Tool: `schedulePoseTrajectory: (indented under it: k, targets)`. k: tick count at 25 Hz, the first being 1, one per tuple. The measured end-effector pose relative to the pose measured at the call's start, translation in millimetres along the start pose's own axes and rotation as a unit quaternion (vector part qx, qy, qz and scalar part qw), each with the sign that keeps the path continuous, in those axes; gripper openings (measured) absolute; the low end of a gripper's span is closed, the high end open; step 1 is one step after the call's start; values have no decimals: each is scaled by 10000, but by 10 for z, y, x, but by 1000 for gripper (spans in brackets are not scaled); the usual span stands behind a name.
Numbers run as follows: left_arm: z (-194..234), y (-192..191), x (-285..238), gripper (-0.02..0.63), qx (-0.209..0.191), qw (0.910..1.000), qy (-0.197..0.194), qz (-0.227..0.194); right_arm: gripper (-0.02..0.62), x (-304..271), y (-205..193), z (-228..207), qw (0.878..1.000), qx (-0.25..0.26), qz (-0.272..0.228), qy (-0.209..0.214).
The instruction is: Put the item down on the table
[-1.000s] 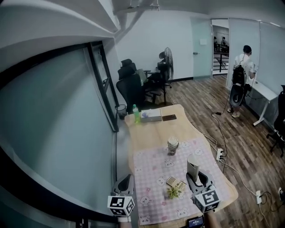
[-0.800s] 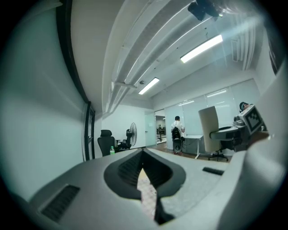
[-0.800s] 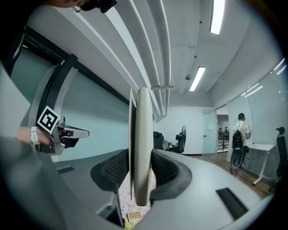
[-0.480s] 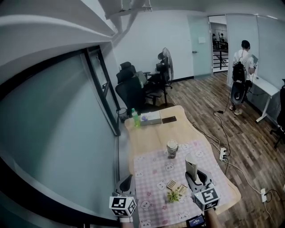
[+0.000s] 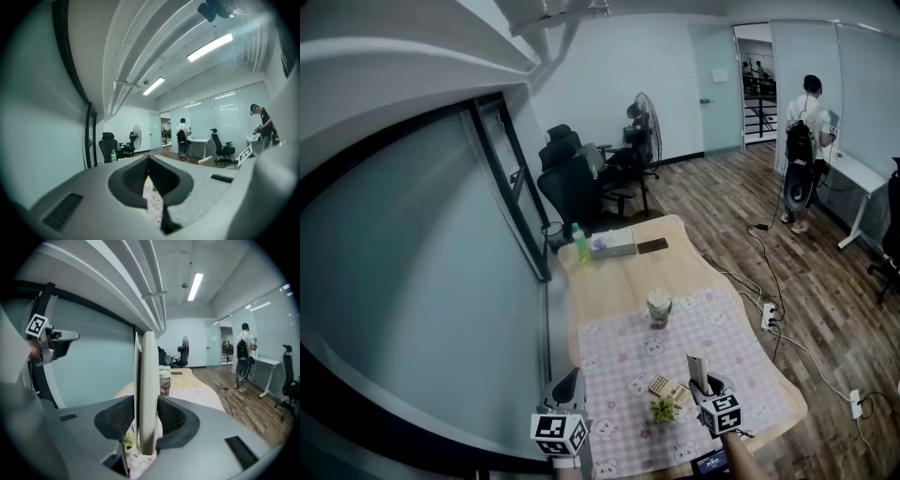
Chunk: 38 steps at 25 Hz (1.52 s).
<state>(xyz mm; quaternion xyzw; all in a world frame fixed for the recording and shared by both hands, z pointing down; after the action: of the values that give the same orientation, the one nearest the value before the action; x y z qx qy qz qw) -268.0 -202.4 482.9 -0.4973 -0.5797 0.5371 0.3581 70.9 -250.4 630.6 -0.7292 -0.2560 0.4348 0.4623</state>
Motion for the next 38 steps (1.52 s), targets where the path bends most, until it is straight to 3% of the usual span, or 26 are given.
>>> schedulePoseTrajectory:
  k: [5, 12, 15, 19, 23, 28, 38]
  targets:
    - [-10, -50, 32, 0, 32, 10000, 49, 54, 156, -246, -989, -293, 9866, -834, 1351, -368]
    - [-41, -25, 66, 0, 37, 9999, 31, 98, 156, -320, -1774, -374, 9358, -1427, 3164, -615]
    - [-57, -18, 55, 0, 28, 9999, 6, 96, 155, -355, -1914, -409, 9168, -1597, 3593, -699]
    - [-71, -10, 50, 0, 19, 9999, 18, 109, 153, -369, -1894, -402, 9116, -1621, 3723, -646]
    - [-84, -19, 41, 0, 13, 9999, 25, 126, 153, -358, -1726, -333, 9232, -1802, 3357, -507]
    - [-102, -22, 6, 0, 9, 9999, -11, 125, 152, -340, -1793, -435, 9141, -2180, 3337, -743]
    - [-132, 2, 16, 0, 0, 9999, 18, 119, 155, -351, -1849, -486, 9112, -2422, 3277, -608]
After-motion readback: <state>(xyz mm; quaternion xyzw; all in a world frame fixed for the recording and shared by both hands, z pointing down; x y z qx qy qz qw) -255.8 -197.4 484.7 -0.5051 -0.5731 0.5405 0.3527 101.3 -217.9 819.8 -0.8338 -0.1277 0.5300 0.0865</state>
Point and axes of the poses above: the fingertips, and each gripper's own axes: x backward along the fingers, z to its left, y out of its top, the point moved 9 cm from there along x, backward along the fingers, and after that the axes turned 6 degrees about -x, right-handed, at the moved point
